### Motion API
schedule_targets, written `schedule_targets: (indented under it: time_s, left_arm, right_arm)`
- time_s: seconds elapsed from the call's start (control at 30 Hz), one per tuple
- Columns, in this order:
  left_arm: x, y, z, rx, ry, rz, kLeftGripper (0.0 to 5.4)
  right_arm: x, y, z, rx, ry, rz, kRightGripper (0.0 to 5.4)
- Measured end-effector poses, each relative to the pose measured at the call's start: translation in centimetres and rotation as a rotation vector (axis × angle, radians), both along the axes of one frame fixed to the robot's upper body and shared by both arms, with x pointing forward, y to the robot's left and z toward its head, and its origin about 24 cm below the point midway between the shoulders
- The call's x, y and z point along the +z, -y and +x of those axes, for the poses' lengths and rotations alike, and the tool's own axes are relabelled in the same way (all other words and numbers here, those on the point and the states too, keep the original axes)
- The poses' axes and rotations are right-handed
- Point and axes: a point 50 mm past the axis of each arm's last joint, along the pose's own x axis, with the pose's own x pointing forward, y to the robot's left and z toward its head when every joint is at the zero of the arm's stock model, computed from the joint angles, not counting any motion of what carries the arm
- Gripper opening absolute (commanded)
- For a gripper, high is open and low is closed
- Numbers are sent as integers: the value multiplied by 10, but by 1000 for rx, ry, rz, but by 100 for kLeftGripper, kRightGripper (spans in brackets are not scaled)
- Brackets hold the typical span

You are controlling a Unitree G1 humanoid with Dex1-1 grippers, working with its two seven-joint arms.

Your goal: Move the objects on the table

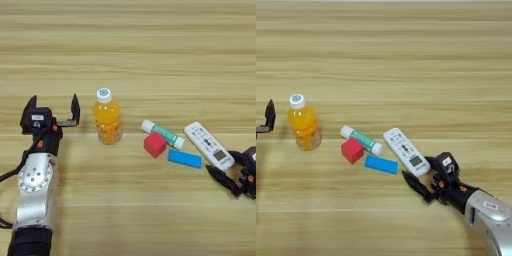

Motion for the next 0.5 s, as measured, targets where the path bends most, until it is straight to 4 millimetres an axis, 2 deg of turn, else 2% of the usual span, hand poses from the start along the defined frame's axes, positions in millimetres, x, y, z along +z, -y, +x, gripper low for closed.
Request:
schedule_targets:
  time_s: [0.2, 0.5]
  left_arm:
    - [0, 1, 0, -4, 4, 0, 540]
    - [-1, 4, 1, -11, 4, -4, 540]
  right_arm:
    - [-1, 1, 1, -3, 1, -7, 293]
    - [-2, 2, 4, -7, 18, -10, 290]
